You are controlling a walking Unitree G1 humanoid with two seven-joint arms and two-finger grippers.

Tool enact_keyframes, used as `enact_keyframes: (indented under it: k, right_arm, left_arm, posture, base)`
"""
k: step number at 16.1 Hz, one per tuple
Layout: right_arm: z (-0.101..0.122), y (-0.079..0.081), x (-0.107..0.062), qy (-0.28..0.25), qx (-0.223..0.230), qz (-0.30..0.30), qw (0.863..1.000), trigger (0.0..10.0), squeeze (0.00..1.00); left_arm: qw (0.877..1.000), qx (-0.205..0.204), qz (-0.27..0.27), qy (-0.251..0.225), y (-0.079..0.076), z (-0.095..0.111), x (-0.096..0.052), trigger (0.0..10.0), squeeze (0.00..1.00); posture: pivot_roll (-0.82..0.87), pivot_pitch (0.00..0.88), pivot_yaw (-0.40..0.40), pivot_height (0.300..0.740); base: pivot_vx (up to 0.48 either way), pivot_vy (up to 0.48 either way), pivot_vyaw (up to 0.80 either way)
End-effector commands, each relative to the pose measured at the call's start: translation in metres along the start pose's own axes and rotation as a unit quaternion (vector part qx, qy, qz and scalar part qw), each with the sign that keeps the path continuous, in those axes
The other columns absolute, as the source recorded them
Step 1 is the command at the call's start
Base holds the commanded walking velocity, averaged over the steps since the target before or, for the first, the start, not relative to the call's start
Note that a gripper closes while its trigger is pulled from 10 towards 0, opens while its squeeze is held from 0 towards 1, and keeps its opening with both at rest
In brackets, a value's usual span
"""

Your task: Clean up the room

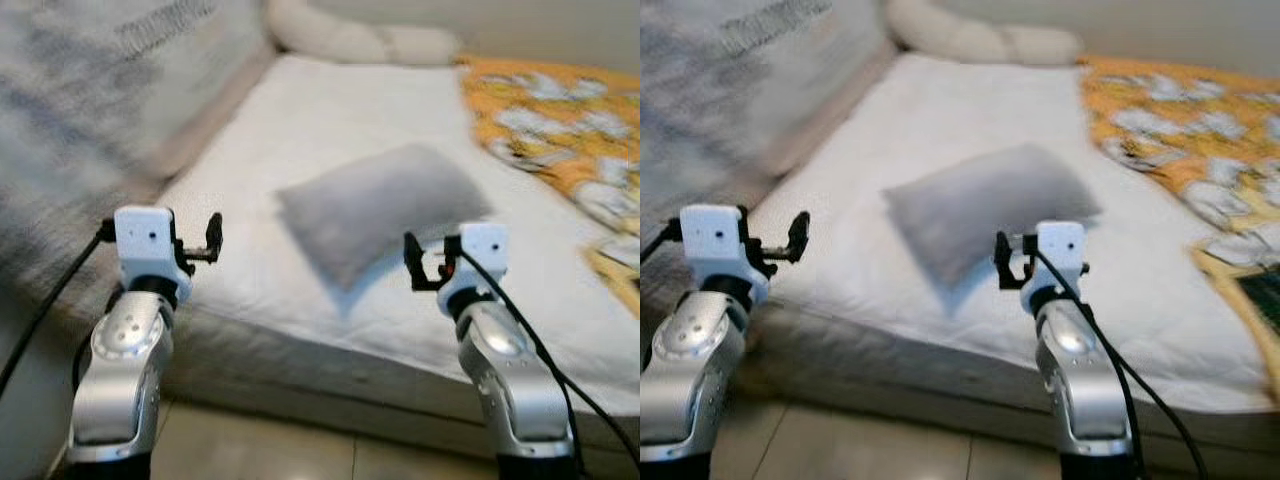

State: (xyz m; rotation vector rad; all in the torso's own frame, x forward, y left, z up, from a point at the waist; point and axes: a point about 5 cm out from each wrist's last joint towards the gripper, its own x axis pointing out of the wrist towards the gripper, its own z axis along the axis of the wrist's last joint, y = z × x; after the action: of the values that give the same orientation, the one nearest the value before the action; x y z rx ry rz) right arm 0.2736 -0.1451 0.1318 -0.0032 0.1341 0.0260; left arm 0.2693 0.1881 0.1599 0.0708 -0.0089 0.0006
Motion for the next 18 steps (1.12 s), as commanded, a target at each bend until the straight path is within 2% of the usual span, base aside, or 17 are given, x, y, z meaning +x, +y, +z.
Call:
enact_keyframes:
  k: [1,18]
  right_arm:
    - [-0.0003,-0.0107,-0.0013,0.0,-0.006,-0.021,1.0,10.0,0.0]
    - [-0.0033,-0.004,0.0011,0.001,-0.006,-0.011,1.0,10.0,0.0]
  left_arm:
    - [1.0,-0.004,-0.019,-0.005,-0.0101,0.0021,0.0023,10.0,0.0]
    - [1.0,0.003,-0.029,-0.005,-0.0074,0.0019,0.0034,10.0,0.0]
  posture:
    - [-0.03,0.033,-0.001,0.74]
    - [-0.01,0.007,0.002,0.74]
  base:
    - [0.3,0.0,-0.4]
    - [0.293,0.0,0.0]
